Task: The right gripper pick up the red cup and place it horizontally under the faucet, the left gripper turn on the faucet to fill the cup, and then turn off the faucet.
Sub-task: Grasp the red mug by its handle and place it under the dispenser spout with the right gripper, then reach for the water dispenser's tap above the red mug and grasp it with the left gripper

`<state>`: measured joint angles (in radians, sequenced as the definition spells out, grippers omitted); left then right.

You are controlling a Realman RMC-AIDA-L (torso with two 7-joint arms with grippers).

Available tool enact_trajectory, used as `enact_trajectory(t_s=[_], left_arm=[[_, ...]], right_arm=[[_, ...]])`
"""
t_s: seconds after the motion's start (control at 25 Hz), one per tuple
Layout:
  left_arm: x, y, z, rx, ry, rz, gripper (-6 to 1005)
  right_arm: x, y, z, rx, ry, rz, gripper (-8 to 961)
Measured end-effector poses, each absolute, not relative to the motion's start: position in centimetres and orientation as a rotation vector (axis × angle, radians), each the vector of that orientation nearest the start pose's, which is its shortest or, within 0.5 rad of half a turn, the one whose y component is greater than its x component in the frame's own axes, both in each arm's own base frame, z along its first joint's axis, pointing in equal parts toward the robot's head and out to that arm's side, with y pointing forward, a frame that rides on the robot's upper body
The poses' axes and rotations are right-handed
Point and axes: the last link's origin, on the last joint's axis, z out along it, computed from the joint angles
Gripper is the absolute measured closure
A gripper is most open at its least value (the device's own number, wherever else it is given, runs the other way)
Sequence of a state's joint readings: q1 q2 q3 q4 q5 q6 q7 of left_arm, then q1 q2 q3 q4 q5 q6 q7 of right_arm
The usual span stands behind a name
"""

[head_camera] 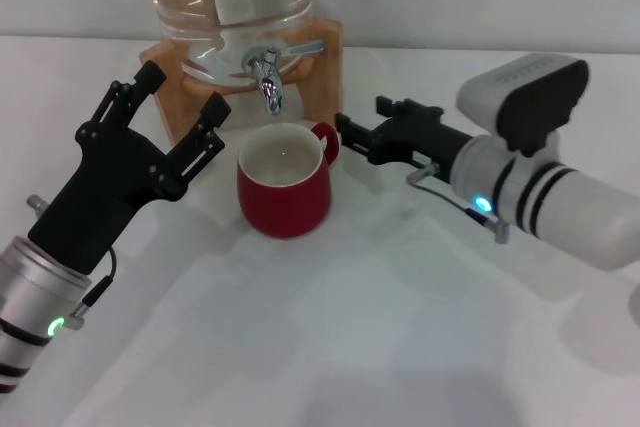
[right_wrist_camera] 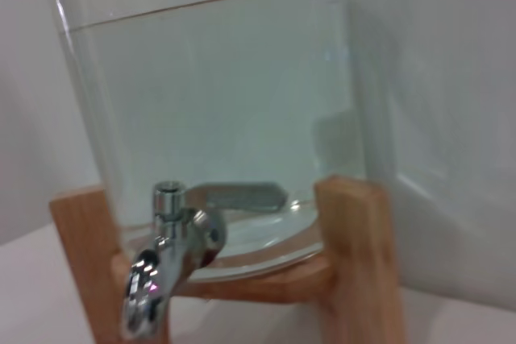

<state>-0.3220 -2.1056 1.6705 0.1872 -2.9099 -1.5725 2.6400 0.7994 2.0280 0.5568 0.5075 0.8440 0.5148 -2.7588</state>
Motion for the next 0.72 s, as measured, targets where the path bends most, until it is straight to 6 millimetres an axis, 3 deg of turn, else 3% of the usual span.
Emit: enact_trajectory(t_s=[0.4,0.72], left_arm=[[-27.2,27.4,-2.1,-1.895,-0.34,-1.245,138],[-26.0,27.9,-1.5,-1.886,-0.275,-1.308,138]], right_arm=[[20.8,40.3,-8.8,-2.061,0.701,0.769,312],[22.0,39.1,-5.8,-1.982,0.464,0.877,317]])
